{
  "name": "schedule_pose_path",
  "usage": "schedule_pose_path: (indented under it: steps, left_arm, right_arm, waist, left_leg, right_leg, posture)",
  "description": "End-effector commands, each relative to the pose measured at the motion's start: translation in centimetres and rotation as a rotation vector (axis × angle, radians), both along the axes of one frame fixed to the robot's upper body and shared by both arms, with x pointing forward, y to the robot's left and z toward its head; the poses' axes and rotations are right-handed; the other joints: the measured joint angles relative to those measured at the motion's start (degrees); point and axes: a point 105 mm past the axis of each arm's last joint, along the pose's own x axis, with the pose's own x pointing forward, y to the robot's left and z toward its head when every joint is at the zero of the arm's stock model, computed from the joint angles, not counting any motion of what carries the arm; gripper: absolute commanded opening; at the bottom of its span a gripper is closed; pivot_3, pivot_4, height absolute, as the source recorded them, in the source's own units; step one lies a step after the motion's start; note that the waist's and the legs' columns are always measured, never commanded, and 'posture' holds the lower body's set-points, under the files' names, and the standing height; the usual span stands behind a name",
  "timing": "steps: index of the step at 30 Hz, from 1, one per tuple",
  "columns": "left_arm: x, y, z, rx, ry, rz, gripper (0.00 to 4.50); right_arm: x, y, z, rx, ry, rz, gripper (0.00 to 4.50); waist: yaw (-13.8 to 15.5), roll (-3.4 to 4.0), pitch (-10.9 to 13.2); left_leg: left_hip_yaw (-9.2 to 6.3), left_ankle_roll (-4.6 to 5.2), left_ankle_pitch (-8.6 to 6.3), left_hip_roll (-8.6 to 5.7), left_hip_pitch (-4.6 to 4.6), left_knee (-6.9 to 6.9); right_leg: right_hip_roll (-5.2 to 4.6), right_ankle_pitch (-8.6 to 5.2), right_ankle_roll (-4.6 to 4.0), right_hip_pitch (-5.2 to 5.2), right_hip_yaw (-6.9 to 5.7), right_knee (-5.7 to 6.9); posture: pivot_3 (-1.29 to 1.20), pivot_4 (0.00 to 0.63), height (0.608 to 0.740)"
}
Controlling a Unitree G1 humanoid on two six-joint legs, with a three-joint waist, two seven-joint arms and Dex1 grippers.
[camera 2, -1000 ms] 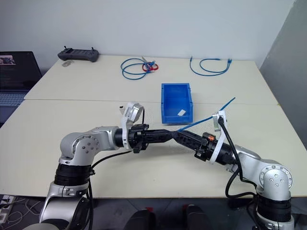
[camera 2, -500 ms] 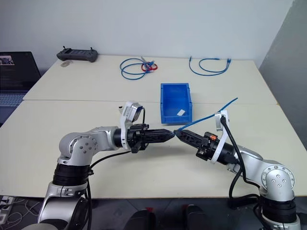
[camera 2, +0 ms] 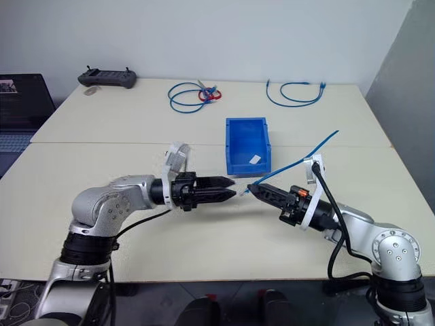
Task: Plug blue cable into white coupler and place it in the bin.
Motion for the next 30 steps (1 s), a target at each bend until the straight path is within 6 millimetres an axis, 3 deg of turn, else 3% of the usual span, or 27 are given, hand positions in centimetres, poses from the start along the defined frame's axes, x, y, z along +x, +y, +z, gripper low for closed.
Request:
schedule_pose_path:
  steps: [1,6,8,10,17,25,26,30]
  left_arm:
    - [3.1,4.6,-1.9,0.126,-0.148,0.391,3.38]
    - [5.7,10.1,-4.9,0.266,-0.259,0.999,4.48]
    - [6.2,10.9,-6.1,0.283,-0.243,1.165,4.48]
    - [6.9,10.3,-6.9,0.24,-0.207,1.252,4.48]
    - [11.0,7.6,-7.5,0.146,-0.153,1.302,4.48]
    - [13.4,8.9,-6.7,0.142,-0.135,1.376,4.48]
    - [13.5,9.0,-6.6,0.137,-0.129,1.375,4.12]
    - [13.7,8.9,-6.7,0.15,-0.126,1.365,3.45]
  right_arm:
    - [0.8,-0.7,0.9,0.0,-0.054,-0.03,0.15]
    - [1.8,-1.1,0.5,-0.034,-0.075,-0.055,0.15]
    - [1.9,-0.9,0.8,-0.04,-0.093,-0.048,0.15]
    - [2.0,-1.0,1.1,-0.04,-0.102,-0.047,0.15]
    - [2.3,-1.8,1.2,-0.084,-0.119,-0.081,0.15]
    - [1.8,-2.2,1.1,-0.1,-0.122,-0.102,0.15]
    - [1.7,-2.3,1.0,-0.101,-0.122,-0.106,0.15]
    - [1.8,-2.6,1.1,-0.098,-0.123,-0.125,0.15]
  waist:
    - [0.07,0.0,0.0]
    - [0.47,-0.02,0.01]
    - [0.9,-0.05,0.0]
    - [1.3,-0.06,-0.01]
    - [2.22,-0.11,-0.04]
    - [1.59,-0.12,-0.05]
    - [1.57,-0.12,-0.05]
    - [1.54,-0.12,-0.05]
  left_leg:
    - [0.01,0.0,0.0,0.01,-0.01,-0.01]
    - [0.01,0.01,-0.01,-0.01,-0.3,0.02]
    - [0.0,0.01,0.0,-0.03,-0.35,0.03]
    - [0.02,0.01,0.0,-0.06,-0.35,0.05]
    - [0.1,0.02,0.01,-0.11,-0.31,0.15]
    - [0.13,0.02,0.01,-0.12,-0.34,0.08]
    - [0.13,0.02,0.01,-0.12,-0.34,0.08]
    - [0.15,0.02,0.01,-0.12,-0.33,0.08]
  right_leg:
    - [-0.01,0.0,0.0,-0.01,0.01,-0.01]
    - [-0.16,0.06,0.02,-0.22,-0.02,-0.05]
    - [-0.2,0.12,0.02,-0.26,-0.03,-0.04]
    - [-0.24,0.16,0.02,-0.25,-0.02,-0.02]
    - [-0.2,0.28,0.27,-0.17,0.0,-0.05]
    - [-0.17,0.29,0.27,-0.23,0.01,-0.06]
    - [-0.16,0.29,0.27,-0.23,0.01,-0.06]
    - [-0.16,0.29,0.27,-0.25,0.0,-0.03]
  posture:
    - [0.0,0.15,0.74]
    - [0.0,0.15,0.74]
    - [0.0,0.15,0.74]
    - [0.0,0.15,0.74]
    - [0.0,0.15,0.74]
    - [0.0,0.15,0.74]
    - [0.0,0.15,0.74]
    - [0.0,0.15,0.74]
